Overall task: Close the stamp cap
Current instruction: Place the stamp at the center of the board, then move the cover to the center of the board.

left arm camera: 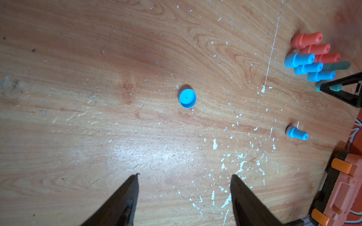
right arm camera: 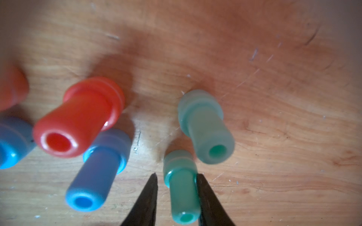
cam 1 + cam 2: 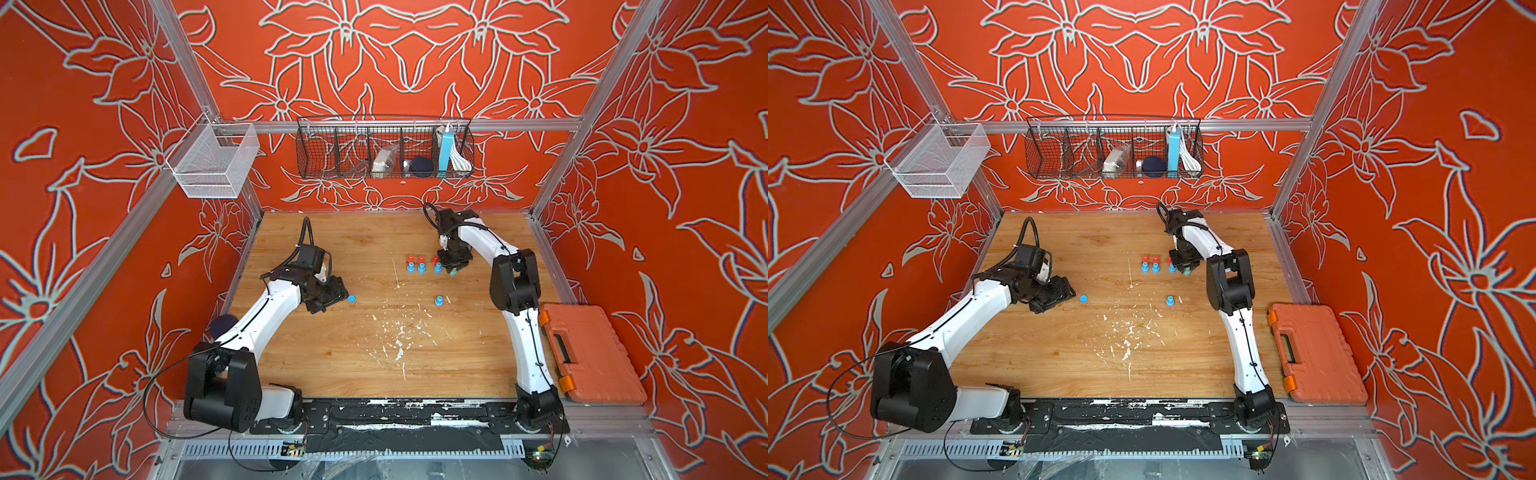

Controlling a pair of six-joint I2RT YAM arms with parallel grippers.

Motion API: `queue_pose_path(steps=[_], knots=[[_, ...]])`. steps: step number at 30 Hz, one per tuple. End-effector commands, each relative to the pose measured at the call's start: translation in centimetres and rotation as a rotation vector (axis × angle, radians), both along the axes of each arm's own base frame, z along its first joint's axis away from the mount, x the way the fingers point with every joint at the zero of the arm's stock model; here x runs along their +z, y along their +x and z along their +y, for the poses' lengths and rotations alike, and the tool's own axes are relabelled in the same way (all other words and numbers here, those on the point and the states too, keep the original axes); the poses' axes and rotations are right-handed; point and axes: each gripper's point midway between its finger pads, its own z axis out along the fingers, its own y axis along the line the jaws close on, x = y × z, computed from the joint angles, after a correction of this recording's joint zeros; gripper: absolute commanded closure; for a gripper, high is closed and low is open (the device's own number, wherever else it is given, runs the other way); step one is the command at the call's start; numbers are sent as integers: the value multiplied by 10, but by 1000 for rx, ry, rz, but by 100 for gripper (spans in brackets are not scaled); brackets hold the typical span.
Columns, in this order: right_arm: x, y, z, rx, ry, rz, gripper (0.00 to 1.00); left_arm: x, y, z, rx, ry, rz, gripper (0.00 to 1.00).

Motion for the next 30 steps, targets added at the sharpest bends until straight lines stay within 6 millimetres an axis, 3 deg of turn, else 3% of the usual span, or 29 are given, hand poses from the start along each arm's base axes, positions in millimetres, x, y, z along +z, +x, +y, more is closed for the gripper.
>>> queue_pose_path(steps=[1,12,20,25,30], knots=[[16,-1,0,11,9,-8,61,5,1,0,-4,-8,-2,26],[76,-6,-4,6,27,-106,52,-2,14,-6,-9,-32,5,26],[122,-32,-17,-1,43,-190,51,-21,28,-16,-25,-31,37,27],[127,-48,-26,-9,41,-204,51,-30,37,-28,-49,-25,51,29],[121,-59,-33,-19,43,-181,51,-37,43,-41,-69,-24,65,29]])
